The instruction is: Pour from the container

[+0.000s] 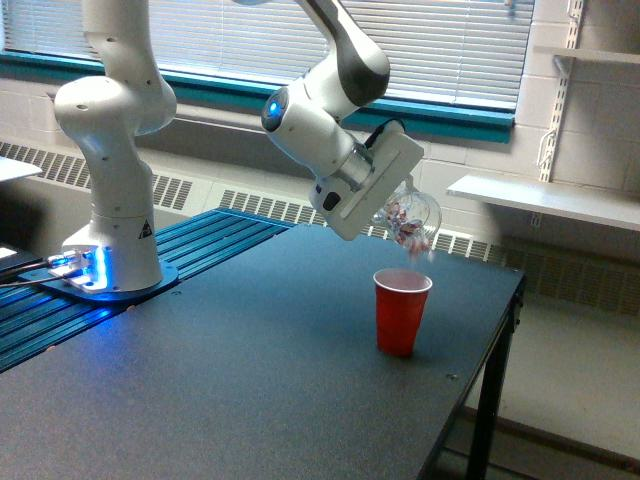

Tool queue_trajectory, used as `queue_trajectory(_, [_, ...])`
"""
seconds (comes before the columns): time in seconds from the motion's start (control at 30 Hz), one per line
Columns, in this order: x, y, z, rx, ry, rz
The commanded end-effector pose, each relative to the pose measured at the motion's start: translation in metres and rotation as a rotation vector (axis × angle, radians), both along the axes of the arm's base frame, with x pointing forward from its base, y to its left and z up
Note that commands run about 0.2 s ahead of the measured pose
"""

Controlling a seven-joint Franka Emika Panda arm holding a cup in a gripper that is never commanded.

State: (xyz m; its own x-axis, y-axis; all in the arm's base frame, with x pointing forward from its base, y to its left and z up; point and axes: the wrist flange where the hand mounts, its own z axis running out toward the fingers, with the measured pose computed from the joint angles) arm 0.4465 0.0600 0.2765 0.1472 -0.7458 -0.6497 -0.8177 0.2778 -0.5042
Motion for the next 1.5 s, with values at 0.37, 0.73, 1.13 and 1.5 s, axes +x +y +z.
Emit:
queue_trajectory(0.37, [-0.007,0.0,0.001,0.047,-0.033,-0.032])
queue_trajectory(0.73, [-0.009,-0.005,-0.004,0.095,-0.026,-0.071])
queue_trajectory(1.13, [-0.011,-0.016,-0.009,0.17,-0.026,-0.127])
queue_trajectory(1.5, [-0.009,-0.027,-0.012,0.224,-0.024,-0.171])
